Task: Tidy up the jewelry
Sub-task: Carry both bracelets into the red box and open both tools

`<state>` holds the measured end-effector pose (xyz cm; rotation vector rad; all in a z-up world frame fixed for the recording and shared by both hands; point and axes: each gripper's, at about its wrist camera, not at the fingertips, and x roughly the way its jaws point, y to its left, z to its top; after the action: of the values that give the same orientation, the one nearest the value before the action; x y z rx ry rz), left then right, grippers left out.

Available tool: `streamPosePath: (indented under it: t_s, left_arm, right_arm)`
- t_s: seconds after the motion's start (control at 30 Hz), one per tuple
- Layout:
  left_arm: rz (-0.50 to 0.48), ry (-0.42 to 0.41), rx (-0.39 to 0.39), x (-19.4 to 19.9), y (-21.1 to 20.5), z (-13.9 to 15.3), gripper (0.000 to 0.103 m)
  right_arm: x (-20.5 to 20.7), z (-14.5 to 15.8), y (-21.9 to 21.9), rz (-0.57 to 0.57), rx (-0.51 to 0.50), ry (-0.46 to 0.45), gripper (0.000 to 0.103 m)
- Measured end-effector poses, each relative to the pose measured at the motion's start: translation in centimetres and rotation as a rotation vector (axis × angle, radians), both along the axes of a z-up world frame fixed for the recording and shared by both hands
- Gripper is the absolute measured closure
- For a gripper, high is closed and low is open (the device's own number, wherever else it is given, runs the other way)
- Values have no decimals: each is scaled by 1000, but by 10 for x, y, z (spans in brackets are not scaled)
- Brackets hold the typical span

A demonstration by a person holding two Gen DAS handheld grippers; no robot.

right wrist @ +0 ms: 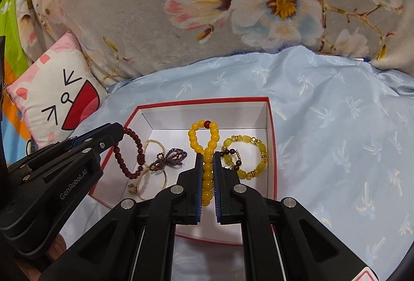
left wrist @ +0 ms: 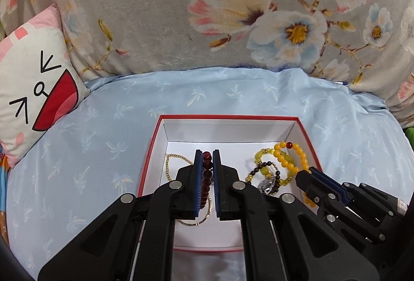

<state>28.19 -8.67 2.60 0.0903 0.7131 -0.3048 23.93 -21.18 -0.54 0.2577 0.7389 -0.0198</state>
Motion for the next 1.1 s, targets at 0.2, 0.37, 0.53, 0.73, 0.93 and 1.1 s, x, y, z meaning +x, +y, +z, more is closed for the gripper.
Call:
streamPosePath:
  t_s: [0.2,0.37,0.53,0.73,0.93,1.1]
  left_arm:
    - [5,29,10,16,-4,-17,96]
    - [11,41,14,24,-4,-27,96]
    - [18,50,15,28,-4,-33,96]
    - [40,51,21,29,-3,-34,95]
    - [78,38,24,23,3,-31,70]
    - [82,17,33,13,6,-25,70]
  right_arm:
    - [15,-14,1,2,2,29,95]
    - [25,-23,3,7,-9,48,95]
    - [29,-28,4,13,-17,58,95]
    - [30,-28,7,17,-29,55,93]
    - [22,-21,8,-7,-61,38,64]
    - [12,-14,11,-19,-86,27,63]
